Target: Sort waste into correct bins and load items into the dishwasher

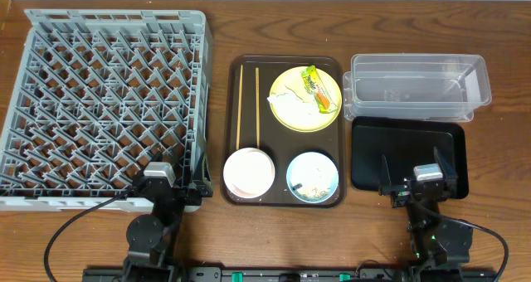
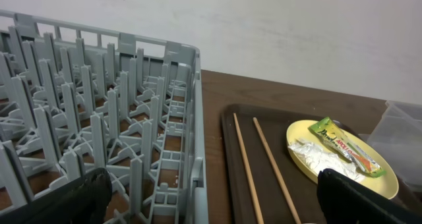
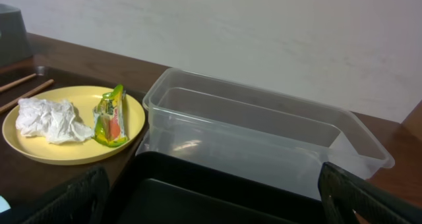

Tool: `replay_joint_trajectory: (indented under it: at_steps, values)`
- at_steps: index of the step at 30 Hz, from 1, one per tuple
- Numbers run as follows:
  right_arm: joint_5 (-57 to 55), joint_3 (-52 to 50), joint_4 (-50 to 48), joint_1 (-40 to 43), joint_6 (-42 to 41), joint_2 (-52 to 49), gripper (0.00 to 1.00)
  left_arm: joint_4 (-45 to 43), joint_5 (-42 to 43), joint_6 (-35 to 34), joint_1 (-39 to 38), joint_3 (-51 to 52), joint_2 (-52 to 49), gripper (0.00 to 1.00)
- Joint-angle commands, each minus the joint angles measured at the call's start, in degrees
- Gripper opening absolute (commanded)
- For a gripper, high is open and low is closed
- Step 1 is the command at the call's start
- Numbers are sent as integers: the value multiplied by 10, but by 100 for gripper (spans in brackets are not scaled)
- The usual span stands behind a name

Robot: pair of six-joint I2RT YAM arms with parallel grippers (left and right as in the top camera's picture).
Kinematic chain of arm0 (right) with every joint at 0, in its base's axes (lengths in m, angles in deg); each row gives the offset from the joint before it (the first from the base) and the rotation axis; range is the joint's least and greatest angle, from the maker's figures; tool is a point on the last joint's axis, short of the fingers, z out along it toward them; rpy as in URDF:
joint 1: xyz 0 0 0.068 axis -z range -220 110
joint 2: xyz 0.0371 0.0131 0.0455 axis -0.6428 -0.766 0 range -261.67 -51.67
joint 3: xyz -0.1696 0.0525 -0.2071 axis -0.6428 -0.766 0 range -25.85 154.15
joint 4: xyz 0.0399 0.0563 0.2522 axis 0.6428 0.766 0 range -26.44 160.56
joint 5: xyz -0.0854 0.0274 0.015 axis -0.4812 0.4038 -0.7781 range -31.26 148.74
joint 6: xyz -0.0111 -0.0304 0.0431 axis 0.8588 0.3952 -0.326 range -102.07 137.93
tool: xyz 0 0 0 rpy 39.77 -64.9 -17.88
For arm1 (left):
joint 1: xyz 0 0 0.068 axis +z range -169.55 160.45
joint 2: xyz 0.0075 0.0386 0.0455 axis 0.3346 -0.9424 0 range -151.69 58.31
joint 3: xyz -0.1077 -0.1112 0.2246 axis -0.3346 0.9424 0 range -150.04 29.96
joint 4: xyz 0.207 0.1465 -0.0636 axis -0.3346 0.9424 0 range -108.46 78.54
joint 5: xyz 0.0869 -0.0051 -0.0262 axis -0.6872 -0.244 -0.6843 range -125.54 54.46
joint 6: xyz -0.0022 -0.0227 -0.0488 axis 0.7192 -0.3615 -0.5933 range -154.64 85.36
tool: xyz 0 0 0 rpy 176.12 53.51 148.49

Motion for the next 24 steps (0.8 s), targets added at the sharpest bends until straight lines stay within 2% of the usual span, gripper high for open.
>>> replay_joint_trajectory:
  at_steps: [1,7,11,15,20,24]
  values:
    - [3,-1,1,5,4,2,99,25,-14,3,0,7,3,100]
    - [16,-1,-3,5,3,2,99,10,-26,5,0,7,3,99]
    - [106,-1,-8,5,0,2,99,10,-15,5,-1,7,3,100]
    - [136,9,-14,5,-54,2,99,-39,24,5,-1,7,3,100]
    - [150,76,4,5,-74,-24,99,-62,28,5,-1,-42,-8,99]
    - [155,157,40,5,-74,-91,99,-53,33,5,-1,-98,-56,100]
